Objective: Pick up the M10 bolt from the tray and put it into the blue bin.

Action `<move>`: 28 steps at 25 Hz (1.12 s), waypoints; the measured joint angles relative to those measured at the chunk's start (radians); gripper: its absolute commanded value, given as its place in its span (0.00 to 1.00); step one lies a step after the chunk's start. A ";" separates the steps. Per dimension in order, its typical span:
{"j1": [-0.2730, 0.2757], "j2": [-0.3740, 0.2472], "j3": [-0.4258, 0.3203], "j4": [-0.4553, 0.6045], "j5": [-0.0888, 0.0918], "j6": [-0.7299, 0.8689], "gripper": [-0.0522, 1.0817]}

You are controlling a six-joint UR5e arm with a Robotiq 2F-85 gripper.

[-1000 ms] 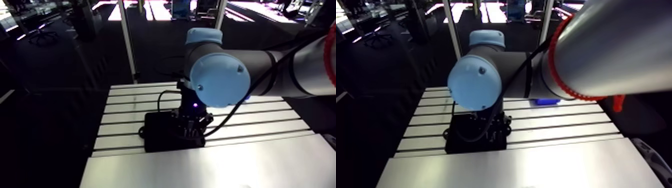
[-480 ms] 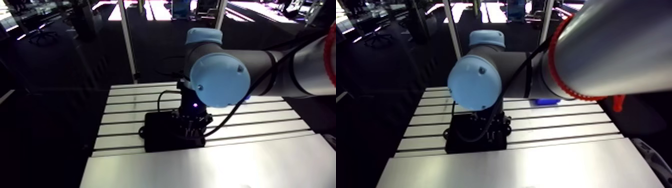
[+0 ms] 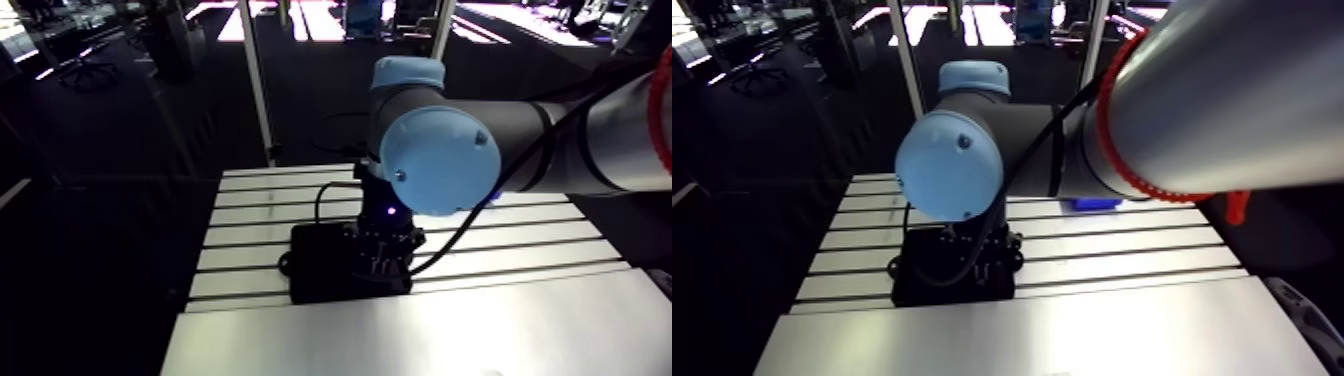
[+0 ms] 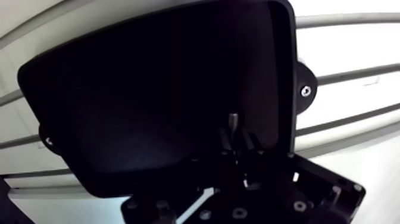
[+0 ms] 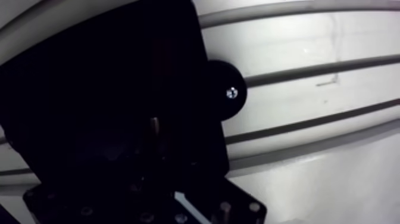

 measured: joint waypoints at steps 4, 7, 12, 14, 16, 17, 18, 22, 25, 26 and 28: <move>0.001 -0.002 -0.002 0.004 -0.001 -0.007 0.92; 0.001 -0.005 -0.007 0.012 -0.003 -0.009 0.92; 0.003 -0.028 -0.029 0.049 -0.003 -0.010 0.93; 0.003 -0.040 -0.040 0.067 -0.003 -0.010 0.93; 0.004 -0.051 -0.049 0.082 -0.002 -0.010 0.93; 0.005 -0.058 -0.055 0.091 -0.001 -0.011 0.93; 0.006 -0.065 -0.061 0.099 0.000 -0.011 0.92; 0.009 -0.099 -0.088 0.133 0.002 -0.011 0.92; 0.013 -0.120 -0.108 0.154 0.007 -0.011 0.92; 0.014 -0.126 -0.115 0.160 0.008 -0.011 0.92; 0.015 -0.136 -0.127 0.175 0.012 -0.011 0.92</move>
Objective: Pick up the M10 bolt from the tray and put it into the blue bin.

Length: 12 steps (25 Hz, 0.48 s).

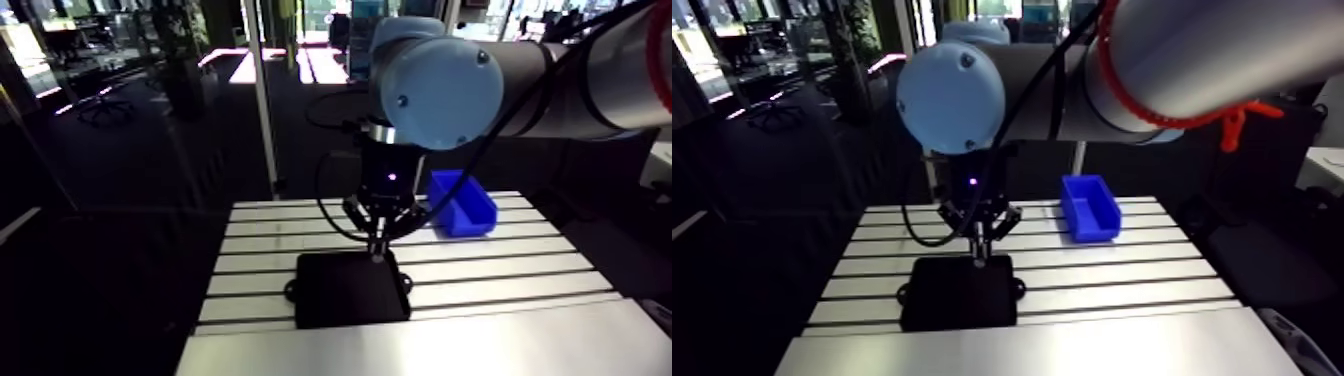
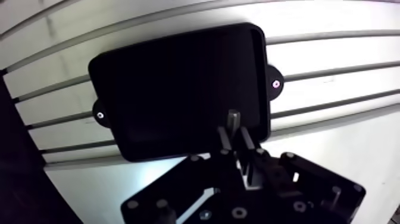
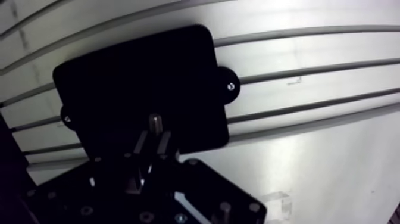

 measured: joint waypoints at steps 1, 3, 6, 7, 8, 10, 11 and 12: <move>0.000 -0.005 -0.007 0.008 0.001 0.000 0.92; 0.000 -0.014 -0.019 0.022 0.003 0.000 0.92; 0.004 -0.029 -0.050 0.056 0.005 -0.003 0.92; 0.005 -0.032 -0.063 0.070 0.006 -0.004 0.92; 0.006 -0.035 -0.078 0.085 0.006 -0.006 0.93; 0.005 -0.040 -0.106 0.111 0.006 -0.018 0.94; 0.004 -0.043 -0.116 0.120 0.006 -0.028 0.95; 0.002 -0.049 -0.128 0.128 0.005 -0.043 0.95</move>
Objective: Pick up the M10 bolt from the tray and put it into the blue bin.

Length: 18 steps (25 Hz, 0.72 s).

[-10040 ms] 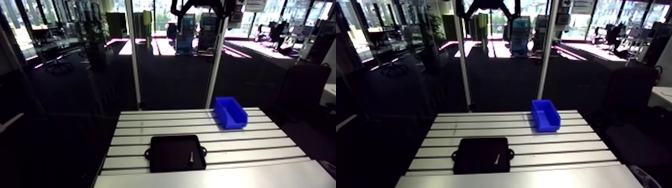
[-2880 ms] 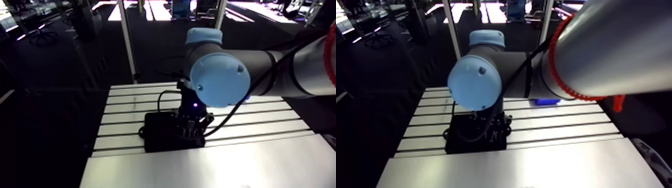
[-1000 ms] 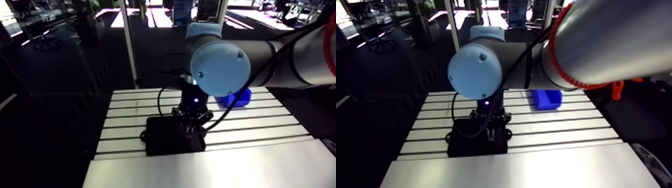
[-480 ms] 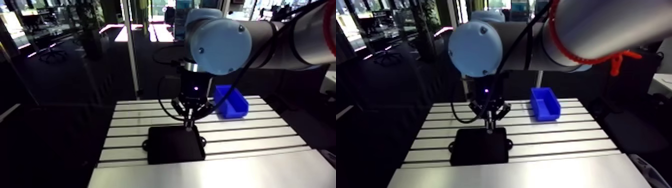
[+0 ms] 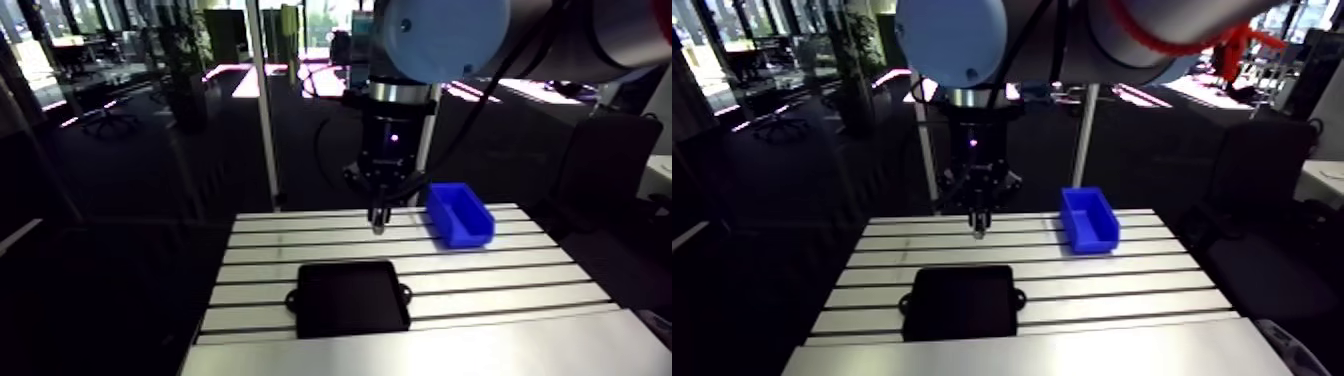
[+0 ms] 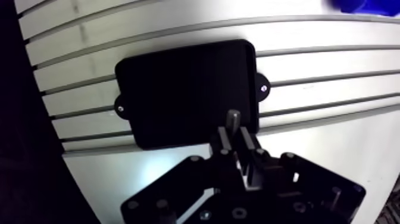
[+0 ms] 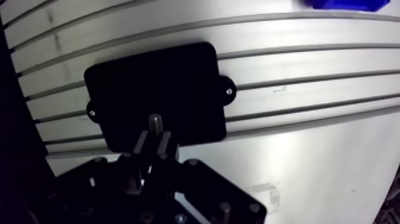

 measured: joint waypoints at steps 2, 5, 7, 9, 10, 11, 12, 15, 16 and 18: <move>-0.007 -0.012 -0.025 0.014 -0.002 -0.034 0.97; -0.023 -0.022 -0.060 0.038 -0.008 -0.083 0.99; -0.029 -0.025 -0.076 0.048 -0.011 -0.110 0.99; -0.036 -0.026 -0.090 0.055 -0.016 -0.144 0.99; -0.042 -0.027 -0.096 0.058 -0.019 -0.164 0.99; -0.053 -0.027 -0.102 0.059 -0.023 -0.189 0.99; -0.066 -0.027 -0.106 0.060 -0.025 -0.215 0.99; -0.111 -0.023 -0.120 0.058 -0.028 -0.308 0.99; -0.125 -0.020 -0.127 0.058 -0.028 -0.346 0.99; -0.154 -0.010 -0.145 0.057 -0.028 -0.429 0.99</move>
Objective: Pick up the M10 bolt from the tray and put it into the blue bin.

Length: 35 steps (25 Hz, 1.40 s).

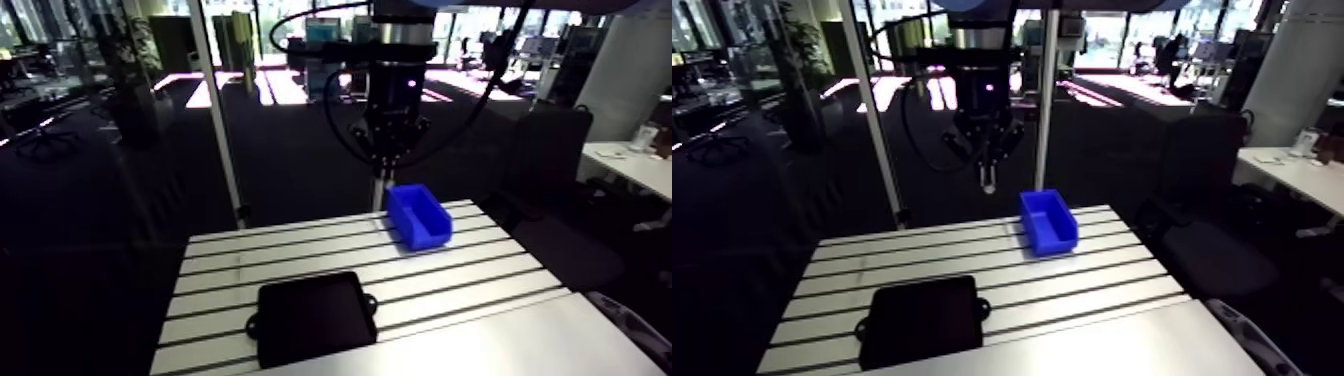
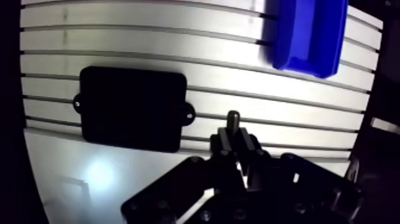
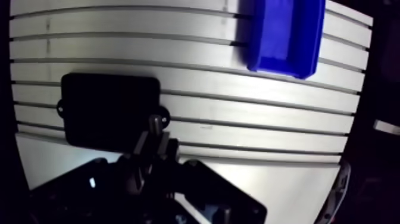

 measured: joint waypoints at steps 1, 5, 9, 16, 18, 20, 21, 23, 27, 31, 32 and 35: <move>-0.013 0.005 -0.010 -0.001 0.001 -0.044 0.99; -0.058 0.030 -0.047 -0.006 0.005 -0.238 0.99; -0.099 0.067 -0.079 -0.017 0.016 -0.439 0.98; -0.189 0.123 -0.119 -0.038 0.071 -0.798 0.97; -0.207 0.144 -0.136 -0.040 0.079 -0.902 0.97; -0.217 0.166 -0.154 -0.040 0.080 -0.995 0.97; -0.220 0.176 -0.162 -0.040 0.080 -1.040 0.97; -0.225 0.196 -0.177 -0.040 0.079 -1.136 0.97; -0.227 0.241 -0.216 -0.041 0.076 -1.298 0.97; -0.224 0.284 -0.254 -0.044 0.056 -1.420 0.97; -0.222 0.293 -0.260 -0.044 0.047 -1.447 0.97; -0.213 0.313 -0.268 -0.047 0.029 -1.521 0.97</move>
